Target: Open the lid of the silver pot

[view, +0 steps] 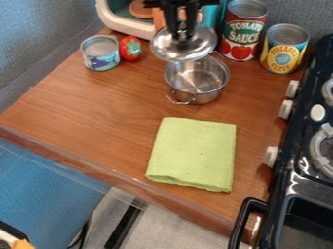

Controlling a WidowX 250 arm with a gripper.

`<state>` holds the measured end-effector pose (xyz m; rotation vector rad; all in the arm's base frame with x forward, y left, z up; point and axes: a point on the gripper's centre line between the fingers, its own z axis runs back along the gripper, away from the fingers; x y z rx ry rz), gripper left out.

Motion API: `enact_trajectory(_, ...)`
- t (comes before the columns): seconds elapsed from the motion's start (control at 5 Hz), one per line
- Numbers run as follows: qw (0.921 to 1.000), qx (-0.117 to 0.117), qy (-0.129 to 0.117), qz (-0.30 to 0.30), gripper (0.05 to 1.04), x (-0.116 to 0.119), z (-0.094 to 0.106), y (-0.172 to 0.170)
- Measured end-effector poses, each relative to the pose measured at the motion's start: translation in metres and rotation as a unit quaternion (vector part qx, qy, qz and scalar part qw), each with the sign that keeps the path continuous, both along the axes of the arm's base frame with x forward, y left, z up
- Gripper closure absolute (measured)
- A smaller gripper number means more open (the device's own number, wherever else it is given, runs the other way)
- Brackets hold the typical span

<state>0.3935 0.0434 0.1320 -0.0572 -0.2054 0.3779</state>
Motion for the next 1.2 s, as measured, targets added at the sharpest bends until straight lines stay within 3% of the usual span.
enact_trajectory(0.4, 0.9994, 0.025, 0.026, 0.002, 0.792, -0.035, -0.018, 0.032)
enact_trajectory(0.6, 0.9991, 0.025, 0.032, 0.014, 0.792, -0.045, -0.027, 0.053)
enact_trajectory(0.8, 0.999, 0.025, 0.029, 0.022, 0.792, -0.049, -0.031, 0.067)
enact_trajectory(1.0, 0.9985, 0.017, 0.047, 0.022, 0.792, -0.047, -0.054, 0.069)
enact_trajectory(1.2, 0.9973, 0.029, 0.061, 0.031, 0.792, -0.045, -0.068, 0.071)
